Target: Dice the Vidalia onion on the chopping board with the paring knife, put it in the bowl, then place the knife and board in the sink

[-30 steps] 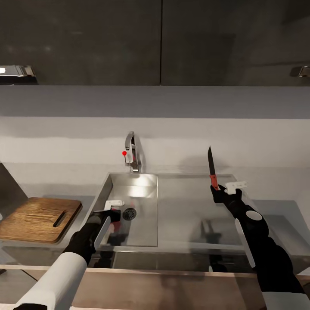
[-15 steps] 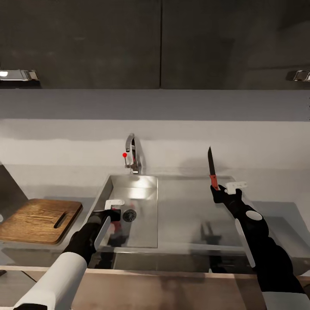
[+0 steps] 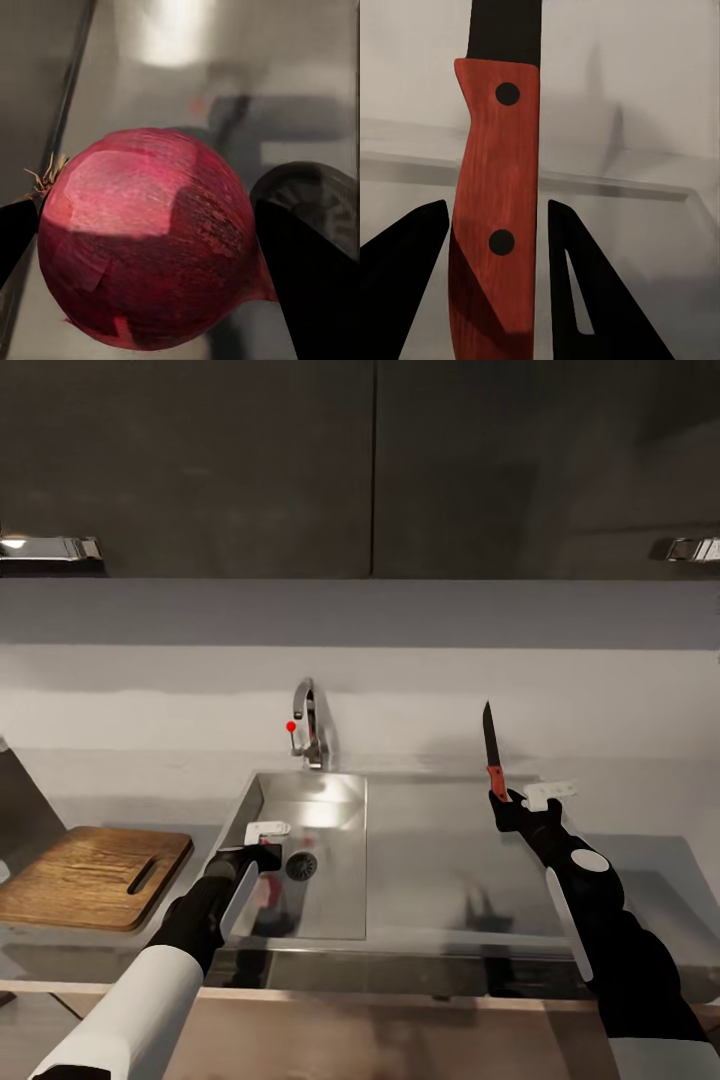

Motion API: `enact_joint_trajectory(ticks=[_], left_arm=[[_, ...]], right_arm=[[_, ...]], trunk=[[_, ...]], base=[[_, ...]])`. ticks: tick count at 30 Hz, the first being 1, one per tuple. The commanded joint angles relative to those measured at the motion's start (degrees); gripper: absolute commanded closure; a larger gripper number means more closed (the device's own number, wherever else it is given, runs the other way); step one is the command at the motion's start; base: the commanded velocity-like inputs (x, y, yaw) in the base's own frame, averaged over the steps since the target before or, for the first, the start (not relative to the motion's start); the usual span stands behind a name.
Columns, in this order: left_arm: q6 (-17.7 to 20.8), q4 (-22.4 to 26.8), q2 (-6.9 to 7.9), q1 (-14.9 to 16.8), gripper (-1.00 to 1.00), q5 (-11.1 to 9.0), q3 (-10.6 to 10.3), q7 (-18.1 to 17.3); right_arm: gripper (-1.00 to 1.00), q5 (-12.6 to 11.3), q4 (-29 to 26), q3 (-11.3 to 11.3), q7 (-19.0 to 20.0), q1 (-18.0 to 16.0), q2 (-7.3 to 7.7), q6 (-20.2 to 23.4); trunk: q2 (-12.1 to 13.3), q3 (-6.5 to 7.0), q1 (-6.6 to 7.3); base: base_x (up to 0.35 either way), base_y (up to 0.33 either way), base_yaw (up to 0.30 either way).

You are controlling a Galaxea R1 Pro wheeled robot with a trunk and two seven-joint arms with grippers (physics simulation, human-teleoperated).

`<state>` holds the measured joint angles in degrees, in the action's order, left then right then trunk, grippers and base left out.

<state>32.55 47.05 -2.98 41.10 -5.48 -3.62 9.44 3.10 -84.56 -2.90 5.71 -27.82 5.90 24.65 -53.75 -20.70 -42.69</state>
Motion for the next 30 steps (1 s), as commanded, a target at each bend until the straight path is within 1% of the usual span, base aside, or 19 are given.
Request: enact_joint_trajectory(ticks=[1, 3, 7, 11, 12, 13, 15, 20, 23, 28, 30], left_arm=[[0.11, 0.11, 0.02, 0.03, 1.0, -0.58, -0.16, 0.49], [-1.08, 0.14, 0.0, 0.03, 1.0, -0.58, -0.16, 0.49], [-1.71, 0.18, -0.07, 0.03, 1.0, -0.58, -0.19, 0.47], [-1.85, 0.41, -0.87, 0.03, 1.0, -0.58, -0.24, 0.41], [-1.87, 1.87, -1.03, 0.03, 1.0, -0.58, -0.38, 0.33], [-1.87, 2.71, -1.04, 0.03, 1.0, -0.58, -0.69, 0.33], [-1.87, 3.82, -1.02, 0.03, 1.0, -0.58, -2.14, 0.32], [-1.93, 4.63, -0.98, 0.03, 1.0, -0.58, -4.99, 0.31], [-2.36, 5.36, -0.96, 0.03, 1.0, -0.58, -5.46, 0.31], [-4.9, 7.96, -0.73, -0.03, 1.0, -0.65, -5.76, 0.31], [-5.14, 8.26, -0.59, -0.04, 1.0, -0.66, -5.77, 0.31]], right_arm=[[1.0, 0.32, -0.08, -0.09, 0.45, -0.04, -0.01, 0.31], [1.0, 0.32, -0.08, -0.08, 0.45, -0.04, -0.01, 0.31], [1.0, 0.32, -0.08, -0.09, 0.45, -0.04, -0.01, 0.31], [1.0, 0.32, -0.08, -0.09, 0.45, -0.04, -0.01, 0.31], [1.0, 0.32, -0.08, -0.08, 0.45, -0.04, -0.01, 0.29], [1.0, 0.32, -0.08, -0.08, 0.45, -0.04, -0.01, 0.3], [1.0, 0.32, -0.08, -0.08, 0.45, -0.04, -0.01, 0.31], [1.0, 0.32, -0.08, -0.08, 0.45, -0.04, -0.01, 0.31], [1.0, 0.32, -0.08, -0.08, 0.45, -0.04, -0.01, 0.3], [1.0, 0.32, -0.08, -0.08, 0.45, -0.04, -0.01, 0.31], [1.0, 0.32, -0.08, -0.08, 0.45, -0.04, -0.01, 0.31]], trunk=[[-0.05, 0.02, -0.01], [-0.05, 0.21, -0.01], [-0.05, 0.58, -0.01], [-0.05, 0.95, -0.01], [-0.05, 1.04, -0.01], [-0.05, 1.13, -0.01], [-0.05, 1.31, -0.01], [-0.05, 1.78, -0.01], [-0.05, 2.05, -0.01], [-0.05, 2.51, -0.01], [-0.05, 2.7, -0.01]], base=[[0.0, 0.0, 0.0], [0.0, 0.0, 0.0], [0.0, 0.0, 0.0], [0.0, 0.0, 0.0], [0.0, 0.0, 0.0], [0.0, 0.0, 0.0], [0.0, 0.0, 0.0], [0.0, 0.0, 0.0], [0.0, 0.0, 0.0], [0.0, 0.0, 0.0], [0.0, 0.0, 0.0]])
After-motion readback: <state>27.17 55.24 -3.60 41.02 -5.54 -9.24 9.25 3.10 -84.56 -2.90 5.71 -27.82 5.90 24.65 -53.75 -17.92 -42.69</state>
